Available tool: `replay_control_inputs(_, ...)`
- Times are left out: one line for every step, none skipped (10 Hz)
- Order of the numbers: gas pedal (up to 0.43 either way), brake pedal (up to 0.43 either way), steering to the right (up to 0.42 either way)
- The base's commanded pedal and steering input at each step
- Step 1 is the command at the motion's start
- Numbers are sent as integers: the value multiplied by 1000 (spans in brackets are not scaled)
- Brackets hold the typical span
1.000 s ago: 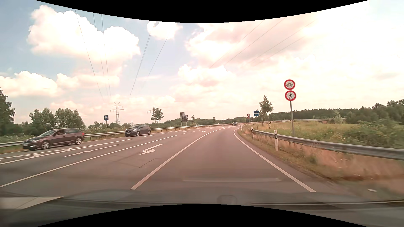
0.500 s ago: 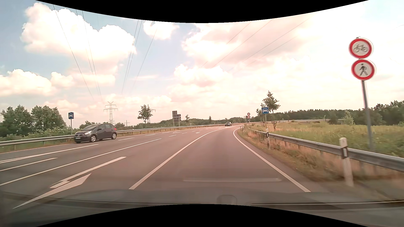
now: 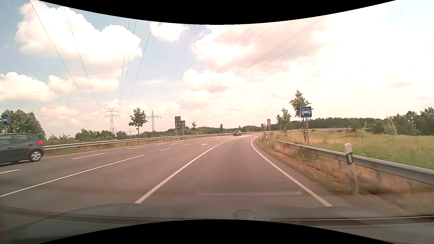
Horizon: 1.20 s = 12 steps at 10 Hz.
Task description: Follow the waypoints while adhering to traffic rules and regulations
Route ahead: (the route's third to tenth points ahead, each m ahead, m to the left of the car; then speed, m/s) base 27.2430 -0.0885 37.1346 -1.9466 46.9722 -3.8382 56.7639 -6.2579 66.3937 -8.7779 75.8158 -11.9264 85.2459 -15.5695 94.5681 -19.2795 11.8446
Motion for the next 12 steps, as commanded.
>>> replay_control_inputs(220,0,14)
replay_control_inputs(220,0,13)
replay_control_inputs(220,0,13)
replay_control_inputs(220,0,11)
replay_control_inputs(220,0,11)
replay_control_inputs(220,0,11)
replay_control_inputs(220,0,11)
replay_control_inputs(209,0,11)
replay_control_inputs(209,0,12)
replay_control_inputs(209,0,13)
replay_control_inputs(209,0,15)
replay_control_inputs(209,0,18)
